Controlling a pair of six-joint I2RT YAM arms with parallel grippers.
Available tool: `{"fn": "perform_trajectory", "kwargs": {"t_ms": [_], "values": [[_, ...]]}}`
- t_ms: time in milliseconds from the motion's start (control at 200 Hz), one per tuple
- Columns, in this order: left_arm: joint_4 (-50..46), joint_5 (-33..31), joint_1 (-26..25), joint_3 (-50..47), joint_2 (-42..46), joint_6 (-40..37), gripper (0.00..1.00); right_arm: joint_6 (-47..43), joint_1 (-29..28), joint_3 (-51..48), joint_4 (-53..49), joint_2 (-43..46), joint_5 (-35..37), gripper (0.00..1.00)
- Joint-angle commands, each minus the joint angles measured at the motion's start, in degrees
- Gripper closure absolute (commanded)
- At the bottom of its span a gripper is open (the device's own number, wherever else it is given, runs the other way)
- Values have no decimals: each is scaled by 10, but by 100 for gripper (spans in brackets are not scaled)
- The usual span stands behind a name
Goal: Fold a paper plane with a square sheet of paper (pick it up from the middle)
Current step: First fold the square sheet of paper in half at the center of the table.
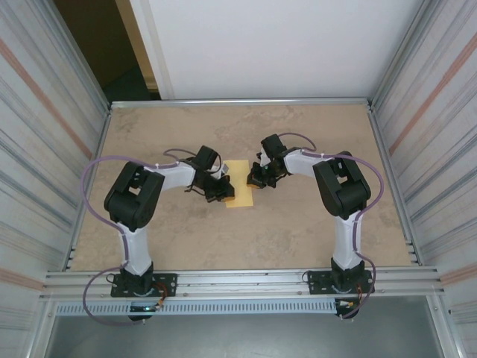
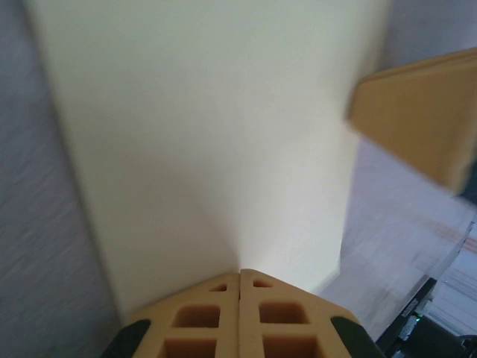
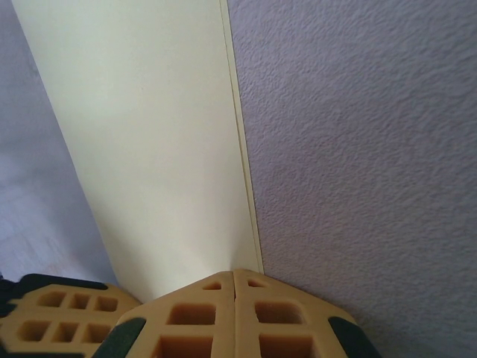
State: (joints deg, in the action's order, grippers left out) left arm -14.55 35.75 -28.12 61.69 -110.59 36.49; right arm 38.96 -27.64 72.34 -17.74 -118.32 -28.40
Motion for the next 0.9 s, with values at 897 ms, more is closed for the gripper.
{"fn": "perform_trajectory", "kwargs": {"t_ms": [897], "values": [[82, -67, 4, -113, 177, 77, 86, 80, -30, -2, -41, 81, 93, 87]]}}
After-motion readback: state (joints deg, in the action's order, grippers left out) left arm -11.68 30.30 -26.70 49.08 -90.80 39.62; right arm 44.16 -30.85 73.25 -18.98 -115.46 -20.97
